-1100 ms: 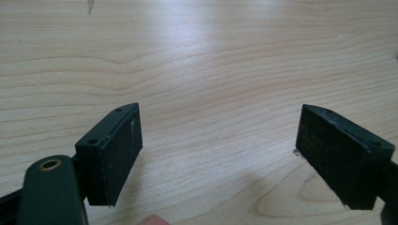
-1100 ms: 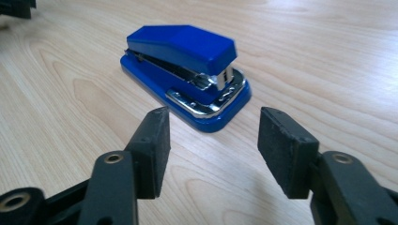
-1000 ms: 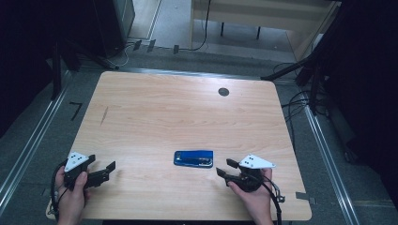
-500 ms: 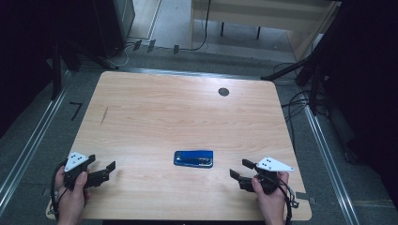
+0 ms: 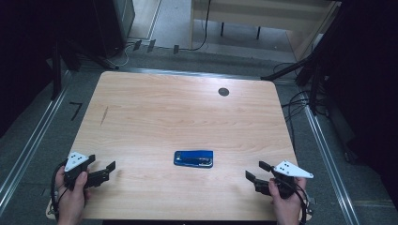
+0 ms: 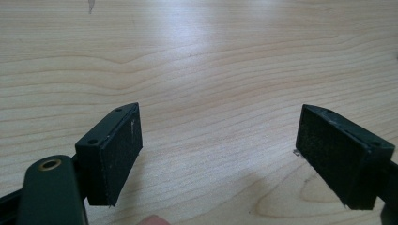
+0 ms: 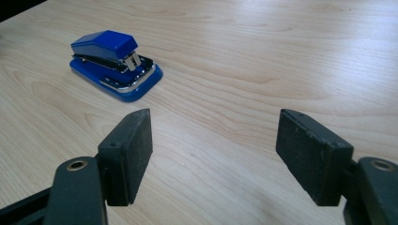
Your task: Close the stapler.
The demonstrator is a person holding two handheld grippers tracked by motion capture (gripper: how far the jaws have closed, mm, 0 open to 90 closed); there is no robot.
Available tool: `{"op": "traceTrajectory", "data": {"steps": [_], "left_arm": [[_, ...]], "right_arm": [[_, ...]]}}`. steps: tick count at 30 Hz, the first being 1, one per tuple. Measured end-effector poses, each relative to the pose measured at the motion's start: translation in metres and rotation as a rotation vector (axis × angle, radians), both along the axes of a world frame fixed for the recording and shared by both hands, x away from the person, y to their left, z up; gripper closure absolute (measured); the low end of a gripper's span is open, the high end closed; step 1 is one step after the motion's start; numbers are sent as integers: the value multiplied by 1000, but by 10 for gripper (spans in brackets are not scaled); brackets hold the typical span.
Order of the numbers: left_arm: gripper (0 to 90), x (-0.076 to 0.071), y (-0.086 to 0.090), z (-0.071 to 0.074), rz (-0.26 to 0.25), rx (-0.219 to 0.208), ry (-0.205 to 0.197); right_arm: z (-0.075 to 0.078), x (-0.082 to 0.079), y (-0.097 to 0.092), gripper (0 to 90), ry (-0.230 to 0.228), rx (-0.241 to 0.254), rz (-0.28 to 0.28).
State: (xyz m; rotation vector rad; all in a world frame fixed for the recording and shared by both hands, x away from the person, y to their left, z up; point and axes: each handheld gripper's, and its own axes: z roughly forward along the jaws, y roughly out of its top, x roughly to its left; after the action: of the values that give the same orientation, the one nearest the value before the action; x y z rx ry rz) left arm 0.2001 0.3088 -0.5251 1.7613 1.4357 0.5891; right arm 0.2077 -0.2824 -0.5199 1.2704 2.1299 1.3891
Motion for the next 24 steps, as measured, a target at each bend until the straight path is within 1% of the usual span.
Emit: {"op": "traceTrajectory", "data": {"steps": [7,12,21,24], "left_arm": [[155,0,0,0,0,1,-1],[155,0,0,0,-1,1,-1],[154,0,0,0,0,2,1],[155,0,0,0,0,2,1]], "right_arm": [[-1,-5,-15,258,2,-8,-25],[-3,-9,-29,227,-3,-24,-40],[-9,-16,-55,155,16,-38,-86],[-12,-18,-64,146,20,-41,-97]]}}
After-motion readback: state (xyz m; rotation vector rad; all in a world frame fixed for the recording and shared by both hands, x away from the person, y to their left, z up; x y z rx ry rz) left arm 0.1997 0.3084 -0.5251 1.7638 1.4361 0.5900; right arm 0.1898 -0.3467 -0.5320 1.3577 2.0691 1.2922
